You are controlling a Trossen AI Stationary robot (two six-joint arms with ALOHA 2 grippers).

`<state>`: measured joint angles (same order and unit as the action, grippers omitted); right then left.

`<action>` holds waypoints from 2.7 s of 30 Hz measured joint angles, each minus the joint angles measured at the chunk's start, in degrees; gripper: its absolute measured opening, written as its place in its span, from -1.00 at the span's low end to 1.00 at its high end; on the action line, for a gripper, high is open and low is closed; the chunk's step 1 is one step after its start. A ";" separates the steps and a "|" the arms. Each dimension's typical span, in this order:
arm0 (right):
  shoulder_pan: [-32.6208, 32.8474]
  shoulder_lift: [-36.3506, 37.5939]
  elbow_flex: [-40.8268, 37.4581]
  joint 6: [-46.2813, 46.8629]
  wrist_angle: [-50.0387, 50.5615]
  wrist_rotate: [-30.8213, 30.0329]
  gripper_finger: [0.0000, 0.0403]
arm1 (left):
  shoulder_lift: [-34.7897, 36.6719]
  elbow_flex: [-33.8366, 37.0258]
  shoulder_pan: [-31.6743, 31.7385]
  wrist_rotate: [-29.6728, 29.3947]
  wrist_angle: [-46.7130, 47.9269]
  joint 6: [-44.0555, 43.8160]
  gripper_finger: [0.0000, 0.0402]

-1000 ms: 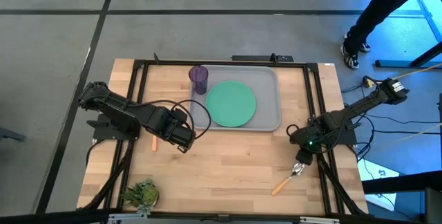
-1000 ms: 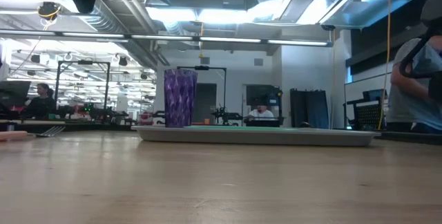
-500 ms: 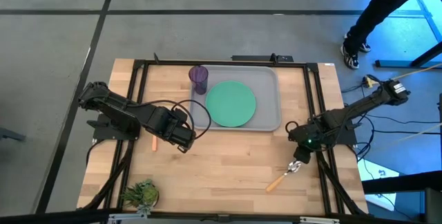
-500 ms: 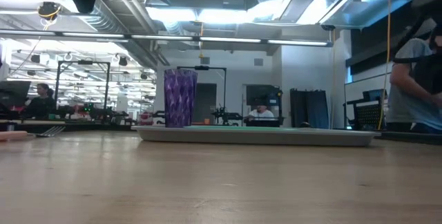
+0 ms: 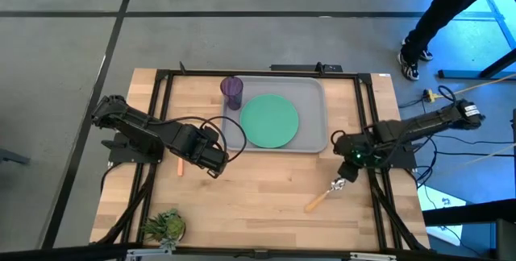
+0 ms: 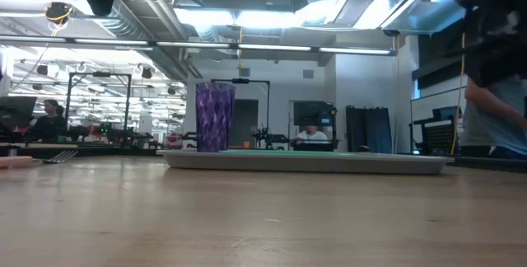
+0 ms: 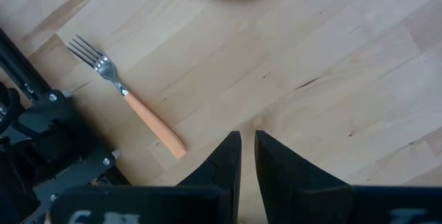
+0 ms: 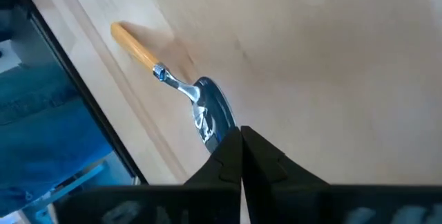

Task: Pick and place plate/cup/fork/spoon on tray
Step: Put the yellow spoon on the gray tray to the right of the green plate

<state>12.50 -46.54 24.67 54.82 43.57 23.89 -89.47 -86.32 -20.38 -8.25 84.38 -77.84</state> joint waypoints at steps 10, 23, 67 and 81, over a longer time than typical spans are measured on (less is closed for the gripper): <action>-8.78 -7.85 6.31 -13.55 3.75 0.12 -1.00 | 0.00 0.00 0.00 0.00 -0.02 0.00 -0.82; -23.94 -21.94 16.71 -40.70 13.36 -3.28 -1.00 | 0.00 0.00 0.00 0.00 -0.02 0.00 -0.82; -40.52 -47.54 59.44 -91.39 38.25 -15.39 -1.00 | 0.00 0.00 1.90 -0.02 0.00 0.37 -0.82; -43.94 -54.25 59.36 -95.24 33.05 -17.05 -1.00 | 0.00 0.00 3.61 0.00 0.00 0.42 -0.82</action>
<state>-31.44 -100.79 84.03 -40.42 76.62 6.84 -89.47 -86.32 -16.78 -8.25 84.38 -77.43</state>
